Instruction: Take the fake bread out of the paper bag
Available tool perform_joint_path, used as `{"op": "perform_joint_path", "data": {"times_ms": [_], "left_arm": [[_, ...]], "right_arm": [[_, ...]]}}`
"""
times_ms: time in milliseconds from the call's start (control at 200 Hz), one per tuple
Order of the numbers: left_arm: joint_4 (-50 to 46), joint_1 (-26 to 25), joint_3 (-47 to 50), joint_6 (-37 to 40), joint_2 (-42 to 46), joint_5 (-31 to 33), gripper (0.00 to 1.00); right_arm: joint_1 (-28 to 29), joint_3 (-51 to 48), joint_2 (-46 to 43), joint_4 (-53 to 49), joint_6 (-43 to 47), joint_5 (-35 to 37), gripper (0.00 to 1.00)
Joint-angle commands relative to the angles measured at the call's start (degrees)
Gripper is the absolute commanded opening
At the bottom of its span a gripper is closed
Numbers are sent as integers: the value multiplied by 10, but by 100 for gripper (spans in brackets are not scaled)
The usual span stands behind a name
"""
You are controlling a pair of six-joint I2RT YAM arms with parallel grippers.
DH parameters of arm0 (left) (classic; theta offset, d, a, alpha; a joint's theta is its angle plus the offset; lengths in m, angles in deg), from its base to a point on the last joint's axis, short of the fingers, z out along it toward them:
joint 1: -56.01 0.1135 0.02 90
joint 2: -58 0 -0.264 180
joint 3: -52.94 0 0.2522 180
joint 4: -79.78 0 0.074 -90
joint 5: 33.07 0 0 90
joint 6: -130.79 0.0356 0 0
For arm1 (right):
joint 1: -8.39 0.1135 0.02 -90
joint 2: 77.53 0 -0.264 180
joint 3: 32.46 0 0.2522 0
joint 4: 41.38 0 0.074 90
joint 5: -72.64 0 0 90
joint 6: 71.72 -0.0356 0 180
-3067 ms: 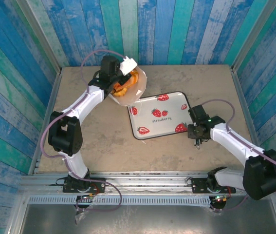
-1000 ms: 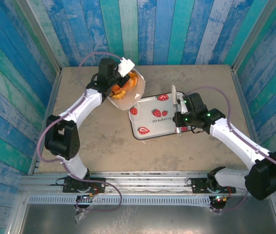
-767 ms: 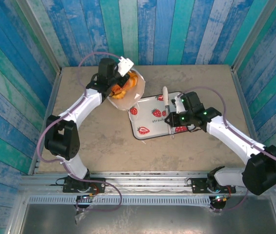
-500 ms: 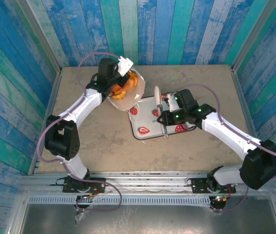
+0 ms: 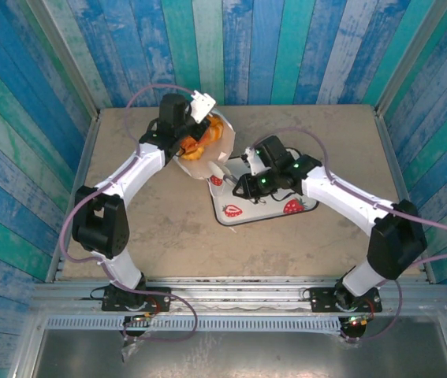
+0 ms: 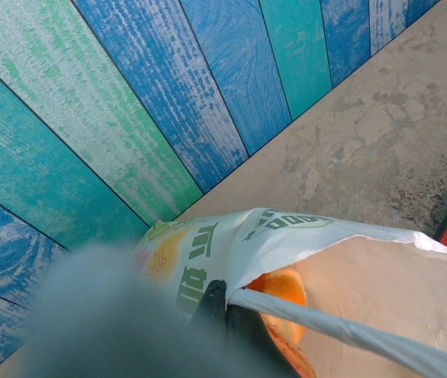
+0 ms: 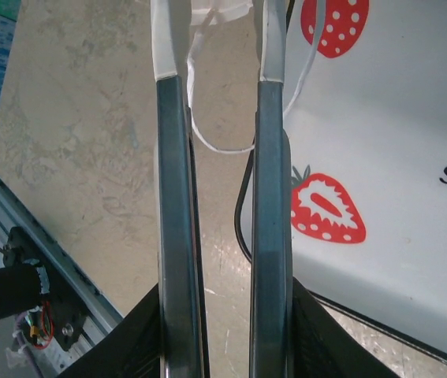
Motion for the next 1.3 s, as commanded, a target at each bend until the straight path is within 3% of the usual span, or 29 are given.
{"op": "perform_joint_path", "data": {"times_ms": [0, 391, 656, 1292], "left_arm": [[30, 0, -10, -4, 49, 0, 0], [40, 0, -1, -5, 57, -2, 0], [40, 0, 2, -2, 62, -2, 0], [31, 0, -8, 0, 56, -3, 0]], "right_arm": [[3, 28, 14, 11, -12, -15, 36], [-2, 101, 93, 31, -31, 12, 41], [-20, 100, 117, 86, -64, 7, 45], [-40, 129, 167, 171, -66, -66, 46]]}}
